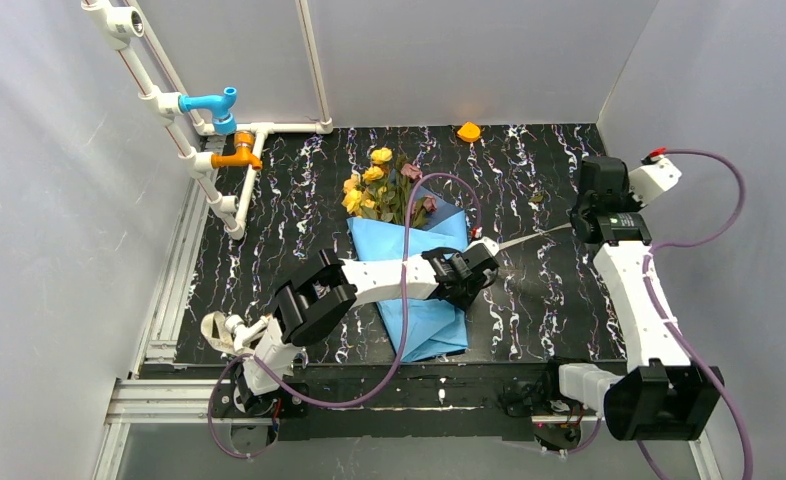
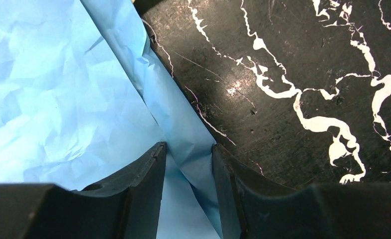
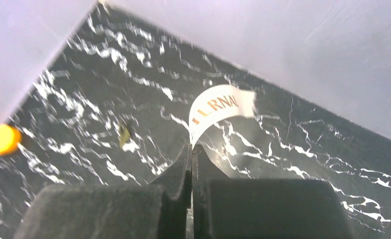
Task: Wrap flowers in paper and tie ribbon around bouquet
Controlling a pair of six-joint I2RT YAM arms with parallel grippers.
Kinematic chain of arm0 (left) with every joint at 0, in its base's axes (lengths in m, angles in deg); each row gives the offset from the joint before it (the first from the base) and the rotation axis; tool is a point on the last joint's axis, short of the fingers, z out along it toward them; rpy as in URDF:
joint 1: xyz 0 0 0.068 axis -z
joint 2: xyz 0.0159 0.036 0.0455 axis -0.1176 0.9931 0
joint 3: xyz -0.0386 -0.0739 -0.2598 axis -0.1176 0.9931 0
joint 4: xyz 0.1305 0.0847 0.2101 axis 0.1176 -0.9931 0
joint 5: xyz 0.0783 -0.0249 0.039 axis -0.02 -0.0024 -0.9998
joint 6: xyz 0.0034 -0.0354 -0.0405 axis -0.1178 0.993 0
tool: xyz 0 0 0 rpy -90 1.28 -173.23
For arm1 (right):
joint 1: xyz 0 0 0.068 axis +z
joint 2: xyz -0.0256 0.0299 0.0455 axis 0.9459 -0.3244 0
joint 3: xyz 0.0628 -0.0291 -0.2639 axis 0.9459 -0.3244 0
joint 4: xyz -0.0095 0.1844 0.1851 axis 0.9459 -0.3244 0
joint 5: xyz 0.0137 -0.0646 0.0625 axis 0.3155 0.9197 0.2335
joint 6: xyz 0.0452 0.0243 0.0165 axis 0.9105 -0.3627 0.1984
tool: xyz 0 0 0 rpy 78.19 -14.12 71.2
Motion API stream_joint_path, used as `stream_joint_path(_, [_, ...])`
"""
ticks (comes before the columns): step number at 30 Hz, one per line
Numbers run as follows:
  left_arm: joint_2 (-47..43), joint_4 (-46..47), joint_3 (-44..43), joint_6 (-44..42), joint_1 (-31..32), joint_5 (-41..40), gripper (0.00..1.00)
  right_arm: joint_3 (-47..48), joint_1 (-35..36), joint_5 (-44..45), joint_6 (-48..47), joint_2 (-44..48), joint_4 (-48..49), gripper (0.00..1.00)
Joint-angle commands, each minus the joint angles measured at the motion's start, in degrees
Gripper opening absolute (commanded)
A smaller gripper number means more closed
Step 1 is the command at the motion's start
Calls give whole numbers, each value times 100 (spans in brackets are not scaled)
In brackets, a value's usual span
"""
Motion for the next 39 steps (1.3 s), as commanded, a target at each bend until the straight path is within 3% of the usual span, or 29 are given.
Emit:
stream_joint_path(1, [59, -66, 187, -242, -59, 297, 38, 638, -24, 1307, 327, 357, 98, 1])
stream_joint_path(10, [-136, 76, 405, -454, -68, 537, 41, 929, -28, 1861, -73, 842, 556, 1])
stream_joint_path(14, [-313, -51, 241, -463, -68, 743, 51, 841, 9, 948, -369, 907, 745, 1])
stream_joint_path(20, [-983, -395, 187, -418, -68, 918, 81, 443, 351, -950, -719, 1020, 1155, 1])
stream_joint_path(24, [-1581, -673, 256, -363, -80, 979, 88, 369, 596, -1953, -773, 996, 1168, 1])
stream_joint_path(29, [-2390, -912, 591, -135, -150, 1064, 87, 346, 1099, -2909, -746, 899, 1235, 1])
stream_joint_path(33, [-3401, -748, 1490, 221, -316, 987, 82, 356, 1784, -3478, -752, 788, 1402, 1])
stream_joint_path(39, [-4327, -369, 2882, 647, -790, 1054, 62, 407, 3276, -3494, -651, 327, 1524, 1])
